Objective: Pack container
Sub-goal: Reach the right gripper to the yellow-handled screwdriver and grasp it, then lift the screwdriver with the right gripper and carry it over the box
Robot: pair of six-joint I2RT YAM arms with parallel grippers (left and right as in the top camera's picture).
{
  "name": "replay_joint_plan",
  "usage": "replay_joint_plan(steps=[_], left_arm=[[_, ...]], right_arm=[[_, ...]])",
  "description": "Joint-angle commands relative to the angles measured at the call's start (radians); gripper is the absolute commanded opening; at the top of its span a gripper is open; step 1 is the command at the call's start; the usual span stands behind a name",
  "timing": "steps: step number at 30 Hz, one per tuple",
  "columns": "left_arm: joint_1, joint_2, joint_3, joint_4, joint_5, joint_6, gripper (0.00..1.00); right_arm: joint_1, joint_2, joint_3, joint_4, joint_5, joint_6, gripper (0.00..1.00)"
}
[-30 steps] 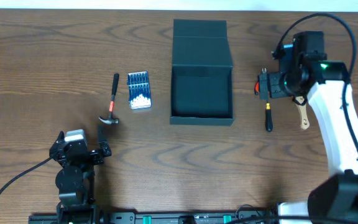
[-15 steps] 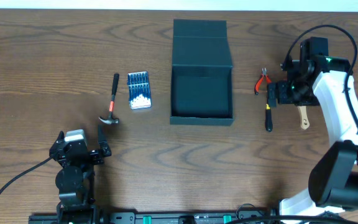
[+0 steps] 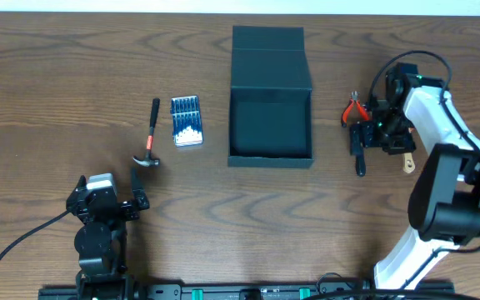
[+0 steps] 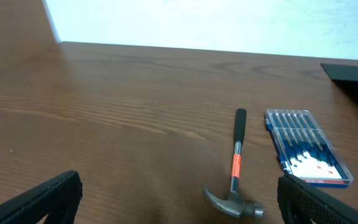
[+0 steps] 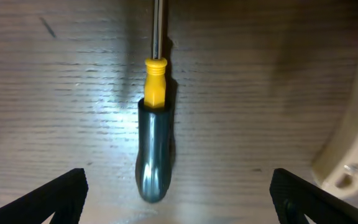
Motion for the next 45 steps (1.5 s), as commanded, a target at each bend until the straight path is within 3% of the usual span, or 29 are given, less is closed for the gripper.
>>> replay_joint_plan(steps=[1, 11, 21, 24, 32, 45], left_arm=[[-0.004, -0.003, -0.02, -0.037, -0.023, 0.006, 0.99], [-0.004, -0.003, -0.02, -0.037, -0.023, 0.006, 0.99], [-0.004, -0.003, -0.02, -0.037, -0.023, 0.006, 0.98], [-0.004, -0.003, -0.02, -0.037, -0.023, 0.006, 0.98], [-0.004, -0.003, -0.02, -0.038, -0.023, 0.006, 0.98], [-0.004, -0.003, -0.02, -0.037, -0.023, 0.006, 0.99]], right_arm=[[0.009, 0.05, 0.008, 0.002, -0.002, -0.011, 0.94], [0.055, 0.107, 0.008, 0.051, -0.004, 0.034, 0.86], [0.07, 0.108, 0.0, 0.06, 0.004, 0.035, 0.86], [0.07, 0.108, -0.018, 0.056, 0.041, 0.054, 0.8], [0.069, 0.108, -0.097, 0.063, 0.082, 0.098, 0.81], [0.068, 0.108, -0.148, 0.114, 0.084, 0.116, 0.66]])
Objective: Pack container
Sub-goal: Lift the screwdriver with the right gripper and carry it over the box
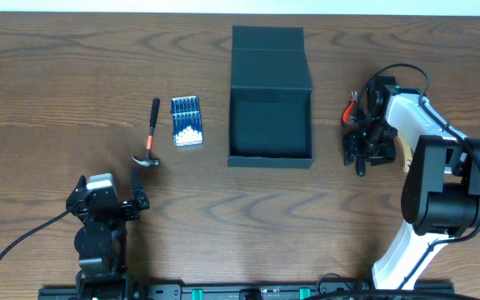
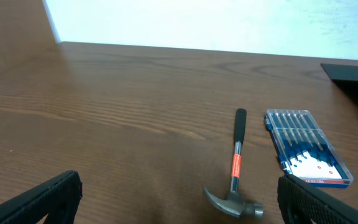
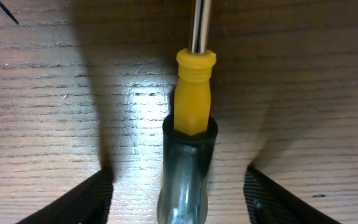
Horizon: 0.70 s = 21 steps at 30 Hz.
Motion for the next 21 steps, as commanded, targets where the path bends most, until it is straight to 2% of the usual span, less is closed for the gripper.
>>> replay_joint_plan(steps=[1, 5, 12, 15, 18, 21], left_arm=[[-0.004, -0.003, -0.02, -0.037, -0.023, 0.006, 0.99], [-0.004, -0.003, -0.02, -0.037, -0.023, 0.006, 0.99], [-0.004, -0.003, -0.02, -0.037, -0.023, 0.006, 0.99], [-0.004, -0.003, -0.02, -0.037, -0.023, 0.006, 0.99], [-0.004, -0.003, -0.02, -0.037, -0.023, 0.006, 0.99], [-0.004, -0.003, -0.02, -0.037, -0.023, 0.006, 0.99]], right_arm=[[0.009, 0.063, -0.052, 0.025, 0.06, 0.017, 0.62], [0.009, 0.063, -0.052, 0.034, 0.071, 0.017, 0.51], [0.009, 0.063, -0.052, 0.042, 0.086, 0.017, 0.49], [0.009, 0.063, -0.052, 0.05, 0.088, 0.017, 0.4], [0.007, 0.063, -0.052, 0.053, 0.098, 0.017, 0.38], [0.003, 0.063, -0.052, 0.053, 0.101, 0.017, 0.3]])
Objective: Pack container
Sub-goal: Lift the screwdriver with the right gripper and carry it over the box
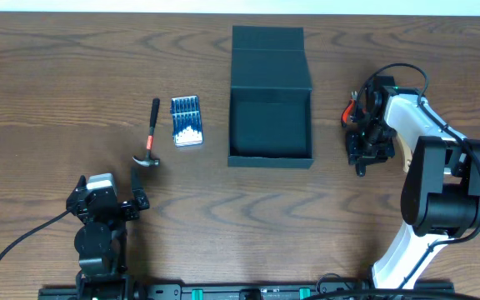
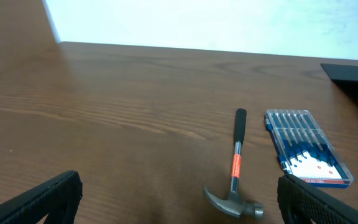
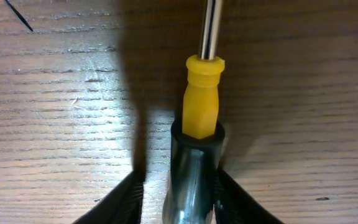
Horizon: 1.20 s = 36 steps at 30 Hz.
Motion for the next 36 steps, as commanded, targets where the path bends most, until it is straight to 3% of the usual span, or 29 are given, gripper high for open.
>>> replay_joint_plan(steps=[1, 6, 9, 22, 36], left_arm=[[-0.004, -0.003, -0.02, -0.037, -0.023, 0.006, 0.99], [-0.004, -0.003, -0.02, -0.037, -0.023, 0.006, 0.99], [-0.004, -0.003, -0.02, -0.037, -0.023, 0.006, 0.99], [-0.004, -0.003, -0.02, -0.037, -0.023, 0.006, 0.98], [-0.004, -0.003, -0.02, -0.038, -0.023, 0.006, 0.99]], right_arm=[[-0.006, 0.068, -0.045, 0.035, 0.102, 0.012, 0.27], [-0.011, 0.068, -0.045, 0.038, 0.102, 0.012, 0.18], [-0.011, 0.068, -0.045, 0.038, 0.106, 0.012, 0.02], [-0.007, 0.061, -0.004, 0.04, 0.104, 0.012, 0.01], [-0.001, -0.013, 0.37, -0.179, 0.087, -0.013, 0.01]])
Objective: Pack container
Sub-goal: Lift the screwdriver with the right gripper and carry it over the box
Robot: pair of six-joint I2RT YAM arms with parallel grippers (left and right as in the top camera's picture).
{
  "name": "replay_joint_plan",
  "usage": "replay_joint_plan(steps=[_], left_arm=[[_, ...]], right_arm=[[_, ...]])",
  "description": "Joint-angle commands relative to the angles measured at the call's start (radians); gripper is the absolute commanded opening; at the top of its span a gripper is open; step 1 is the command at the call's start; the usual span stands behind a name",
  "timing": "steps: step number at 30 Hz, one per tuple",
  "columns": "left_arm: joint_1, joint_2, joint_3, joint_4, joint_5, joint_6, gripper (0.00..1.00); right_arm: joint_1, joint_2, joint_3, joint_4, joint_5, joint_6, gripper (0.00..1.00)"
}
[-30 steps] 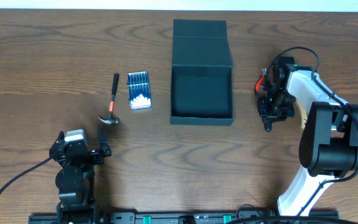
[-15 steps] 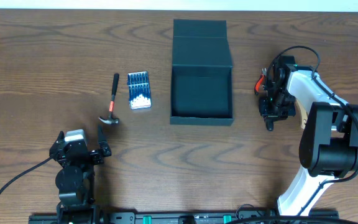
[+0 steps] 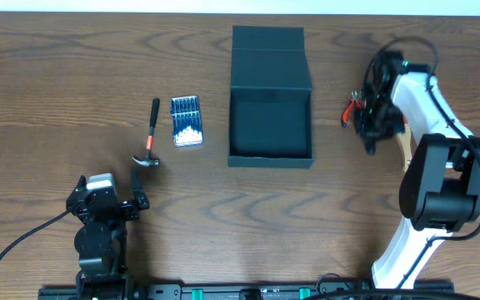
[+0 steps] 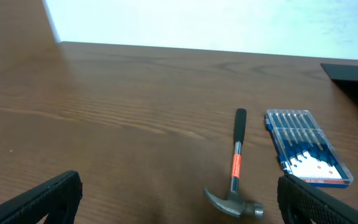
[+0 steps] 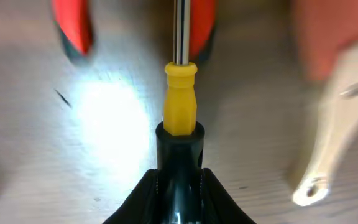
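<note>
An open black box [image 3: 270, 125] with its lid folded back stands at the table's middle. My right gripper [image 5: 179, 186] is shut on a screwdriver [image 5: 179, 109] with a yellow collar and dark handle, lifted above the table right of the box [image 3: 371, 125]. Red-handled pliers [image 3: 353, 107] lie beneath its shaft. A hammer [image 4: 235, 174] and a blue bit case [image 4: 306, 148] lie left of the box. My left gripper [image 4: 179, 199] rests open at the front left, empty.
A cream-coloured tool handle [image 5: 328, 124] lies right of the screwdriver, near the pliers [image 5: 73, 28]. The hammer [image 3: 149, 133] and bit case [image 3: 186, 121] sit side by side between my left arm and the box.
My right gripper has closed fully on the screwdriver handle and lifted it off the table, shifting toward the pliers. The left arm has not moved.
My right gripper stood open above the screwdriver lying on the table. Then it was lower with fingers either side of the handle, then nearly closed on it. Now it holds the screwdriver raised over the pliers. The left arm stayed still throughout.
</note>
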Motion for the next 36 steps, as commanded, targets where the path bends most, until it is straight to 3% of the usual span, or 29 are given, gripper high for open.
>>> replay_joint_plan(steps=[1, 10, 20, 25, 36], left_arm=[[-0.004, -0.003, -0.02, -0.037, -0.023, 0.006, 0.98], [-0.004, -0.003, -0.02, -0.037, -0.023, 0.006, 0.99], [-0.004, -0.003, -0.02, -0.037, -0.023, 0.006, 0.99], [-0.004, -0.003, -0.02, -0.037, -0.023, 0.006, 0.99], [-0.004, -0.003, -0.02, -0.037, -0.023, 0.006, 0.99]], right_arm=[[0.004, -0.052, 0.102, -0.034, -0.005, -0.025, 0.01], [0.099, -0.124, 0.264, -0.113, -0.152, -0.103, 0.01], [0.357, -0.176, 0.267, -0.146, -0.191, -0.176, 0.01], [0.484, -0.175, 0.265, -0.153, -0.171, -0.1, 0.01], [0.571, -0.175, 0.256, -0.153, 0.006, 0.32, 0.01]])
